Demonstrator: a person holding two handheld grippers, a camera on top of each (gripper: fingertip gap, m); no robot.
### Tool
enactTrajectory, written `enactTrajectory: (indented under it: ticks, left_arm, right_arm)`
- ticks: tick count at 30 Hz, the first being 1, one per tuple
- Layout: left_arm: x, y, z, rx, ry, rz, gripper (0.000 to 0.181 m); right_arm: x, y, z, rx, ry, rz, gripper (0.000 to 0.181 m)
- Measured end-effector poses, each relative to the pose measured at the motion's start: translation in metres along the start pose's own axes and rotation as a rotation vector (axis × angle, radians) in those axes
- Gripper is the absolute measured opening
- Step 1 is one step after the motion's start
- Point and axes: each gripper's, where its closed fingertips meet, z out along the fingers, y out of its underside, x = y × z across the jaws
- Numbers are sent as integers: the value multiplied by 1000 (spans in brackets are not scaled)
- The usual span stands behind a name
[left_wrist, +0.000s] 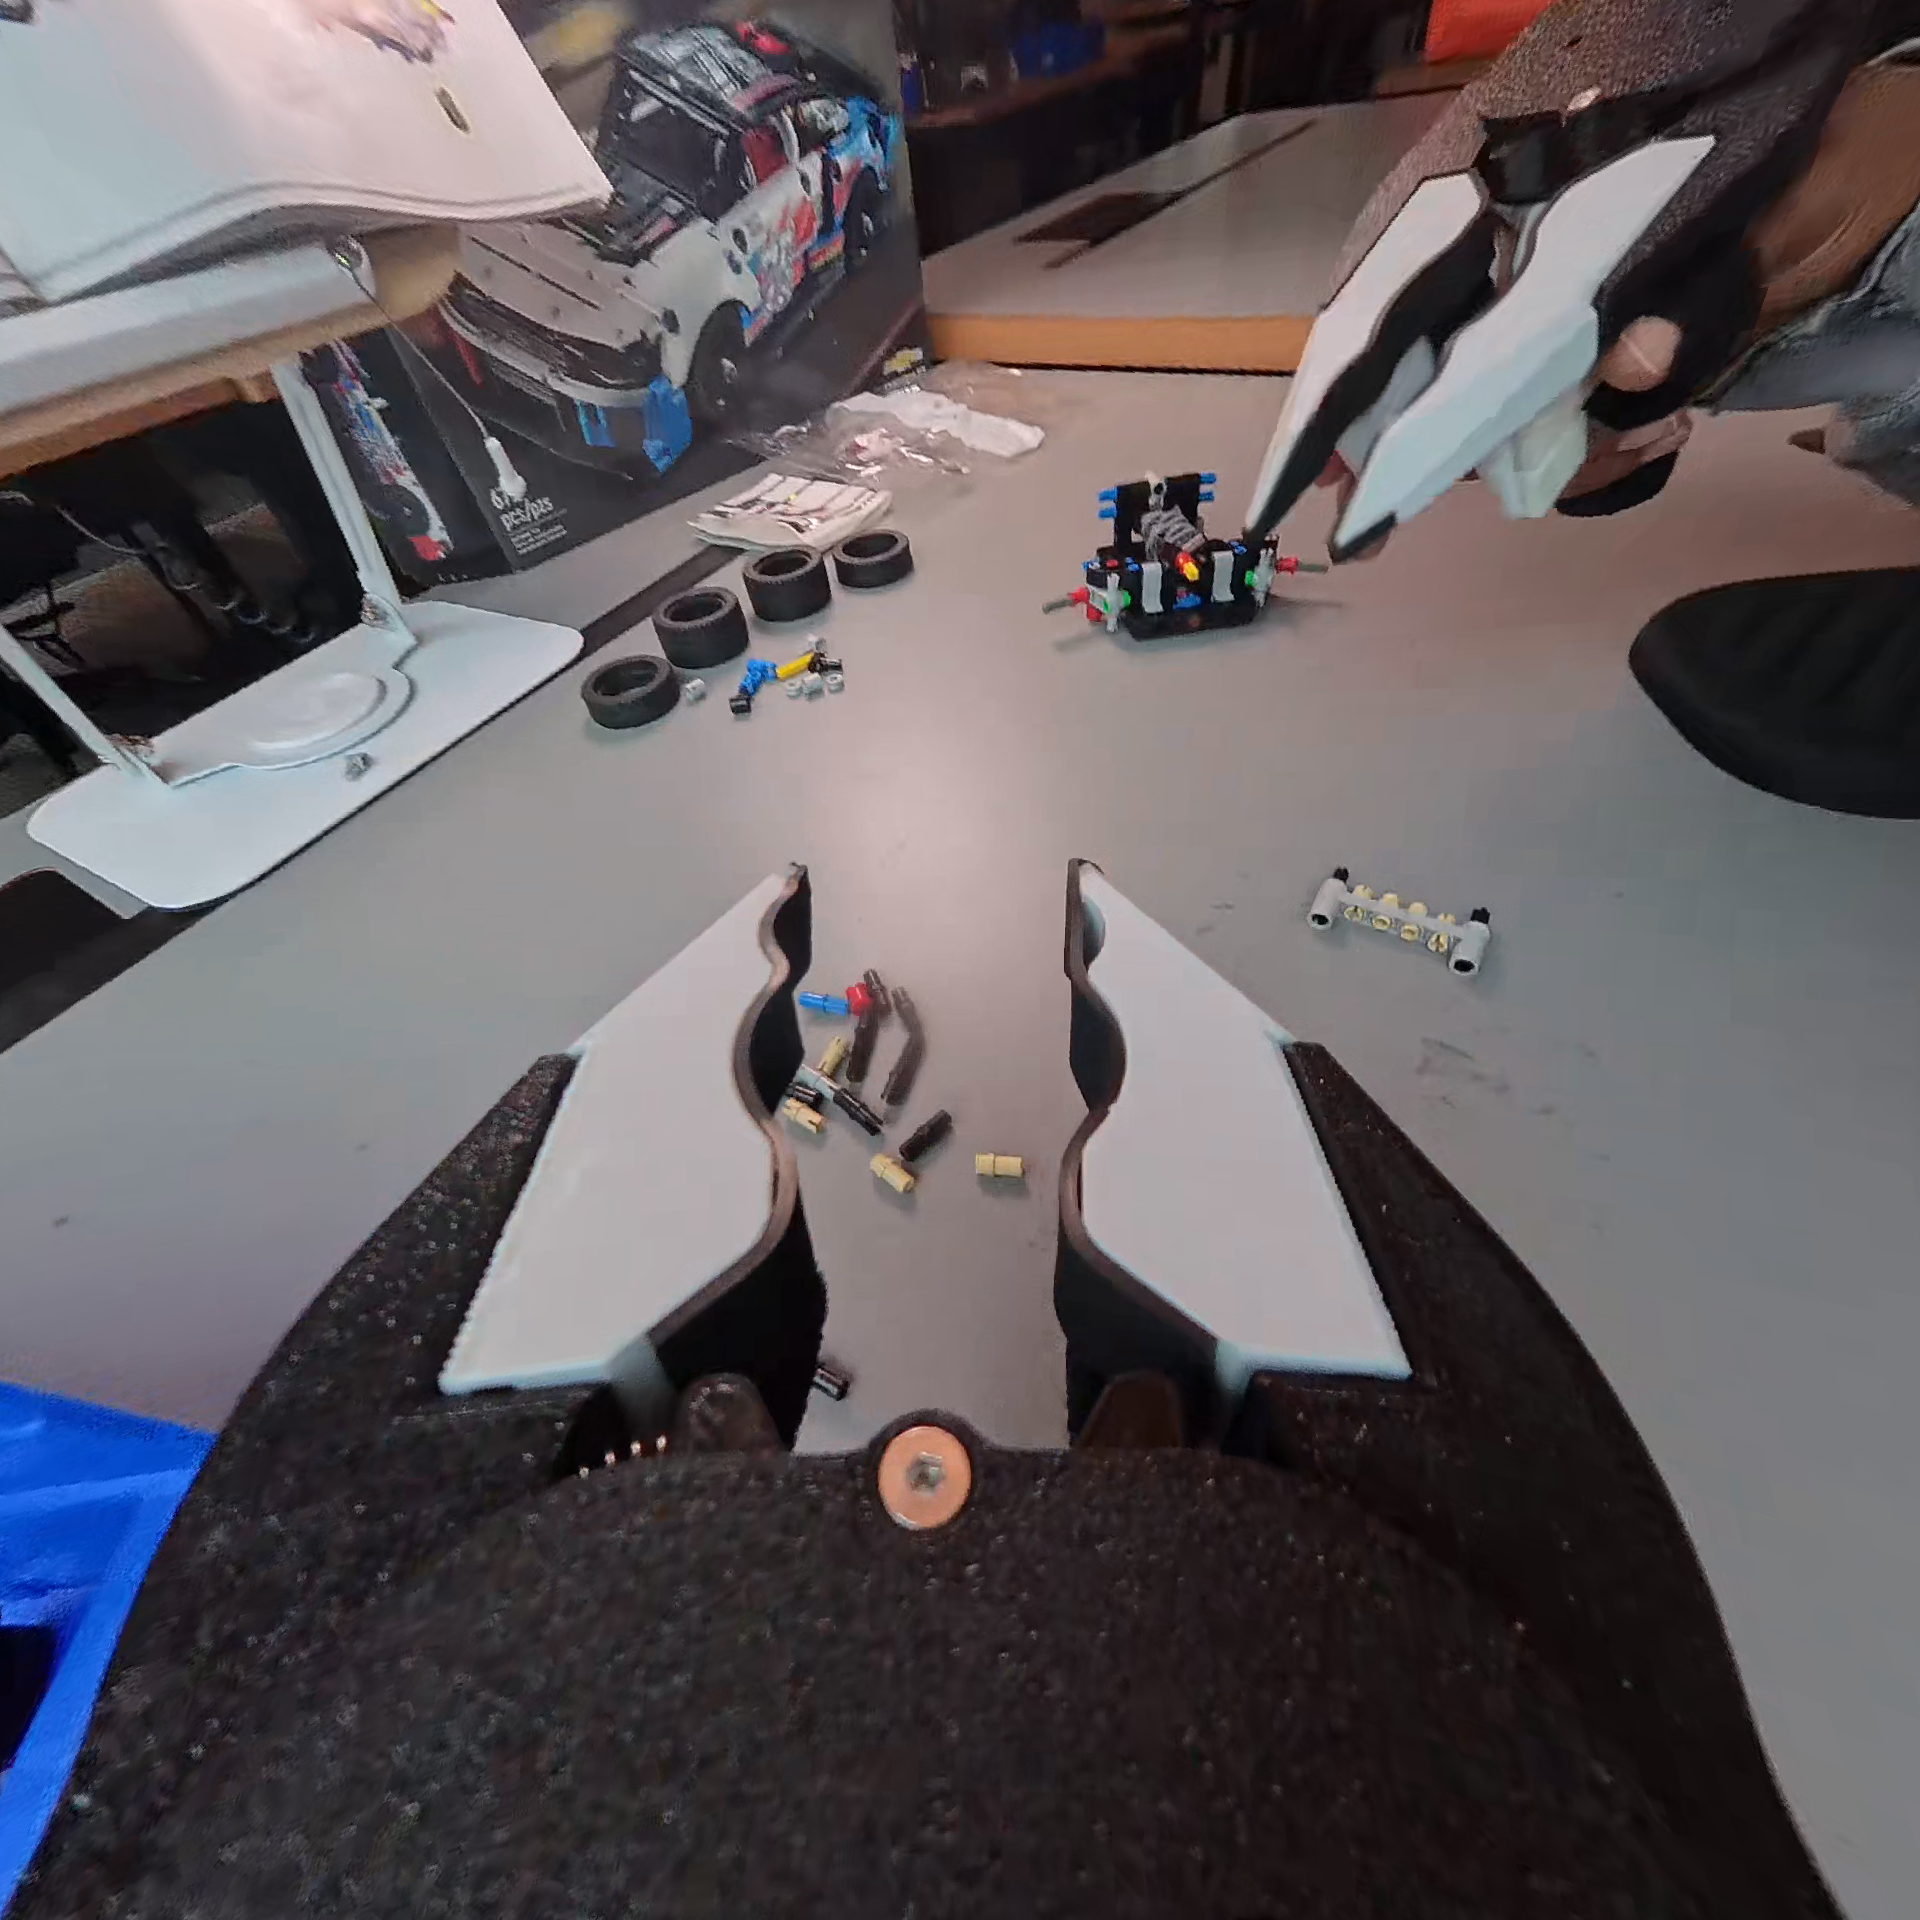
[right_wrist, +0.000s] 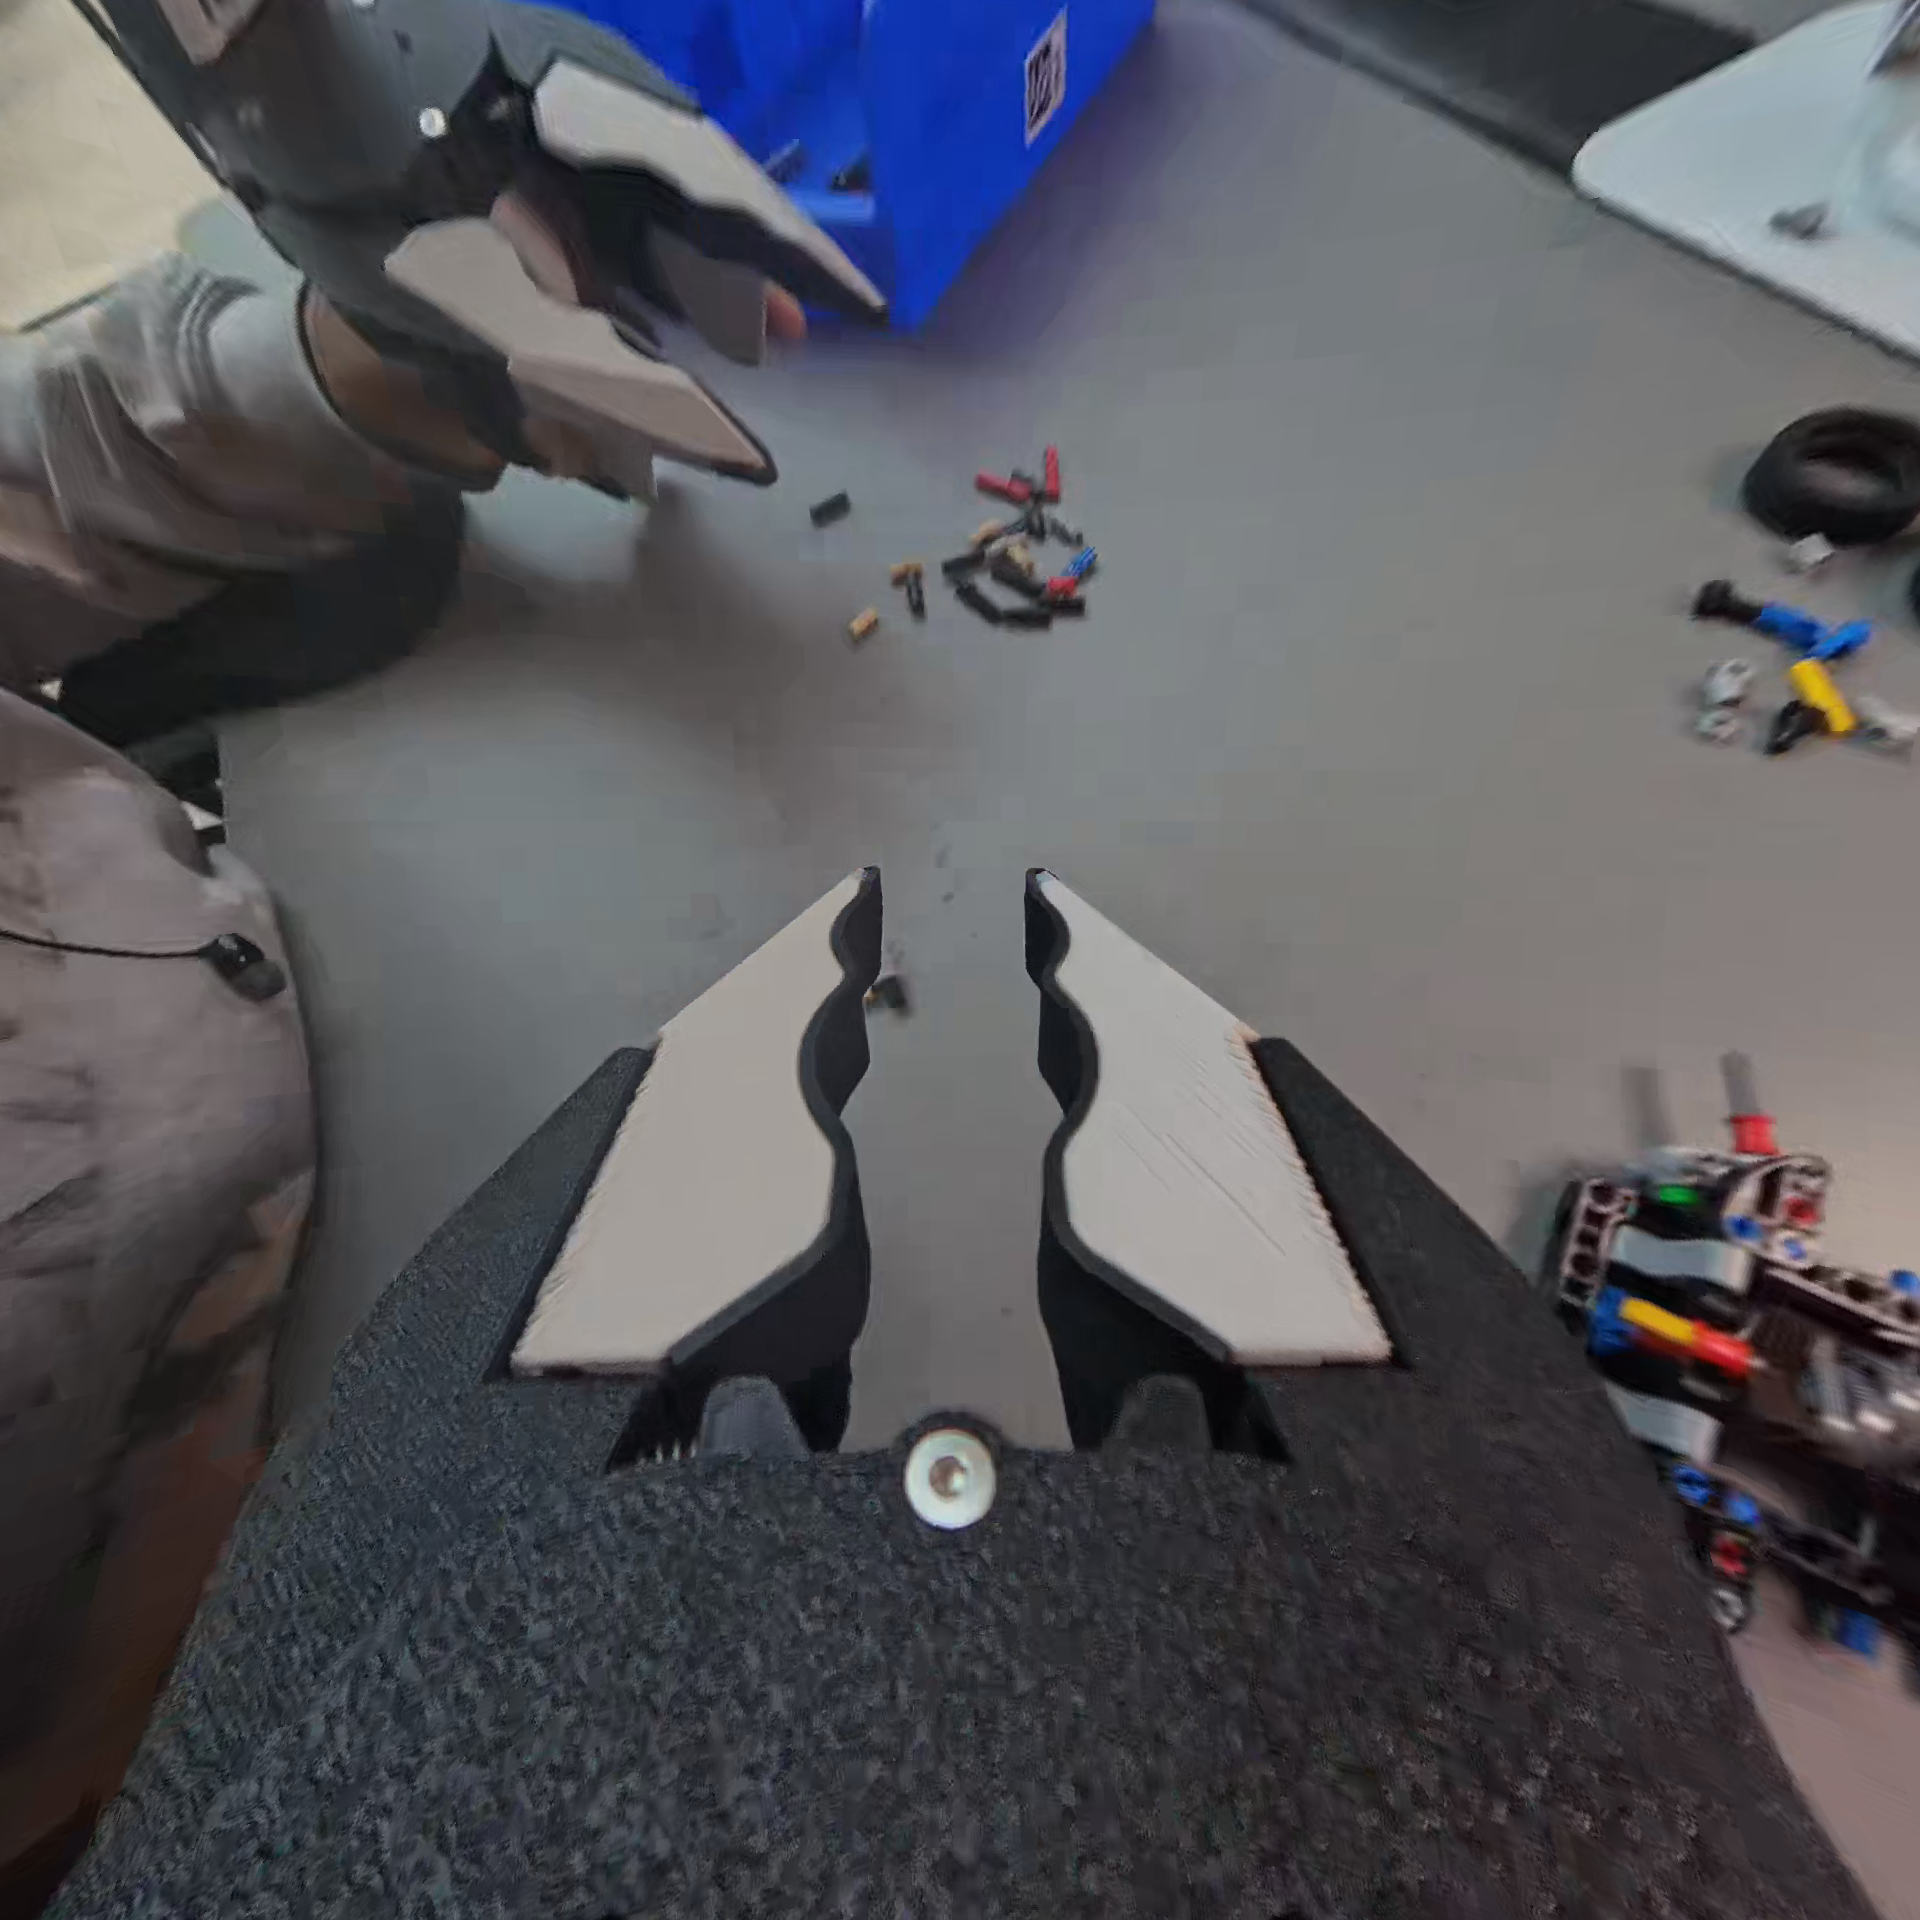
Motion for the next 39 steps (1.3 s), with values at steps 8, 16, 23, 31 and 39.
enactTrajectory:
  ticks: [8, 16, 23, 31, 39]
  left_arm:
    - [21, 17, 15, -84, 86, 7, 46]
    - [35, 24, 16, -119, 147, 17, 40]
    - [45, -12, 16, 30, 323, -271, 38]
    - [23, -41, 6, 205, 462, -631, 12]
    - [32, -46, -1, 238, 482, -496, 6]
  right_arm:
    - [-41, 72, 50, -346, 34, -173, 61]
    - [-31, 53, 59, -269, 7, -313, 47]
    - [-35, -45, 54, 146, 213, -685, 47]
    - [-38, -73, 71, 201, 353, -990, 47]
    - [-57, -78, 57, 371, 86, -692, 50]
